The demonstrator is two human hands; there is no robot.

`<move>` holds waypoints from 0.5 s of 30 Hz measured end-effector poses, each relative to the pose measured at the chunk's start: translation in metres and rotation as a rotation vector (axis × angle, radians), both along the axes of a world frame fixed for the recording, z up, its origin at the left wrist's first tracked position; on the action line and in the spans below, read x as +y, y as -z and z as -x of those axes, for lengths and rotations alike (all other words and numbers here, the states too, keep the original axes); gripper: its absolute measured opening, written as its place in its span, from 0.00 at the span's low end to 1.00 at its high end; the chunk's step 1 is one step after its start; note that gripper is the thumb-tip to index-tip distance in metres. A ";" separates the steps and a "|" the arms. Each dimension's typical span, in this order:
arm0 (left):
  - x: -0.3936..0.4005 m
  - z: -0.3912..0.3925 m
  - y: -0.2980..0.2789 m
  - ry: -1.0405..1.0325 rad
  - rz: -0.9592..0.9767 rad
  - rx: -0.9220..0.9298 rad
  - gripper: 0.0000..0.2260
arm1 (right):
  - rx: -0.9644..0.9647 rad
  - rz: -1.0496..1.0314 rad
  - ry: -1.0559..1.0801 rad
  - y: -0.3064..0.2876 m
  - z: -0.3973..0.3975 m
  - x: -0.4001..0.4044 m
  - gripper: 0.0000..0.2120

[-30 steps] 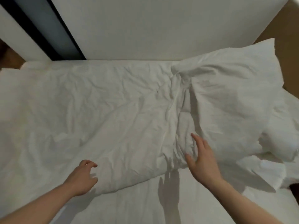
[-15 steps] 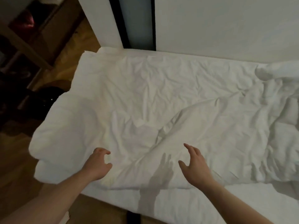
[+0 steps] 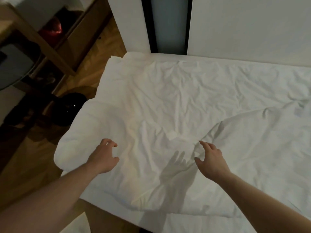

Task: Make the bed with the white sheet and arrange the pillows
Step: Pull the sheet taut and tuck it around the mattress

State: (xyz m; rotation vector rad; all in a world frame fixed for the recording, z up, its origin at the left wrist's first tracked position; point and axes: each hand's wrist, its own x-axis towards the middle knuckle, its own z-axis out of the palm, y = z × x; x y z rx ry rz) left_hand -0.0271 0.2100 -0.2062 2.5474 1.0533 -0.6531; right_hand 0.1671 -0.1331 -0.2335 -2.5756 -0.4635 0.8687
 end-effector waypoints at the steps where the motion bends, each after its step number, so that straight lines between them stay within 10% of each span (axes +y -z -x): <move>1: 0.008 -0.005 0.003 -0.001 -0.012 0.000 0.25 | 0.001 0.005 0.000 0.005 -0.003 0.007 0.35; 15: 0.147 -0.115 0.127 -0.044 -0.117 -0.157 0.37 | -0.002 0.085 0.117 0.133 -0.053 0.121 0.40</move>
